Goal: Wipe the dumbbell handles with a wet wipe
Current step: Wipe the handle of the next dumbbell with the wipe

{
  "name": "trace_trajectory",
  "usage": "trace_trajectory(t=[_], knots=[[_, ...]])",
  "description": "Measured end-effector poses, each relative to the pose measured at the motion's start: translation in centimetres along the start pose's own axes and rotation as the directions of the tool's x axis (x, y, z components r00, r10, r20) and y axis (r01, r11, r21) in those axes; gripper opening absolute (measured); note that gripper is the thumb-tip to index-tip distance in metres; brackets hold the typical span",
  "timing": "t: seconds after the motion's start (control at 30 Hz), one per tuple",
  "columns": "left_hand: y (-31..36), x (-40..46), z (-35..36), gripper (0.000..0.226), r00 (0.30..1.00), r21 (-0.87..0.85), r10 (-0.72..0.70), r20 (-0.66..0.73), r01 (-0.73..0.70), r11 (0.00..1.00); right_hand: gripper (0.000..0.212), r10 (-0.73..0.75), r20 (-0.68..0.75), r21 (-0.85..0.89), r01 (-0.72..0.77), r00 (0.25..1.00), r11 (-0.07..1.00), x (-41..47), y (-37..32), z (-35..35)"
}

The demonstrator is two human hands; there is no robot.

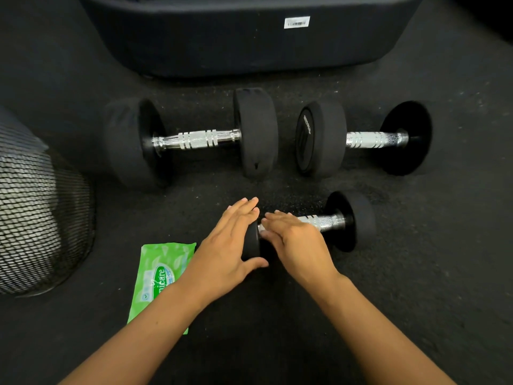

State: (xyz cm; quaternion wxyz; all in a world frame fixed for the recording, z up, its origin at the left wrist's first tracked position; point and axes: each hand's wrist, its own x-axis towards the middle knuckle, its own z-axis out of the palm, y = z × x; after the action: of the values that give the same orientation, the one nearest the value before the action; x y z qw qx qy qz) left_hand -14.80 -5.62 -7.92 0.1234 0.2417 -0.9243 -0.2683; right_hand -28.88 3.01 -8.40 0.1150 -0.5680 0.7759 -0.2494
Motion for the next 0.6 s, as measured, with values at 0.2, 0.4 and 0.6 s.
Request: trace_trajectory(t=[0.2,0.4,0.6], knots=[[-0.3,-0.1,0.2,0.089,1.000,-0.008,0.022,-0.020,-0.022,1.000,0.025,-0.063,0.031,0.028,0.062,0.998,0.998,-0.9,1.1,-0.6],[-0.5,0.1,0.3,0.089,0.999,-0.026,0.016,-0.038,-0.017,1.000,0.025,-0.061,0.022,-0.006,0.061,0.998,0.998,0.3,-0.4,-0.1],[-0.1,-0.3,0.5,0.090,0.999,-0.001,0.020,-0.031,-0.020,1.000,0.015,0.025,0.128,-0.084,-0.014,0.992,0.996,2.1,0.0,-1.4]])
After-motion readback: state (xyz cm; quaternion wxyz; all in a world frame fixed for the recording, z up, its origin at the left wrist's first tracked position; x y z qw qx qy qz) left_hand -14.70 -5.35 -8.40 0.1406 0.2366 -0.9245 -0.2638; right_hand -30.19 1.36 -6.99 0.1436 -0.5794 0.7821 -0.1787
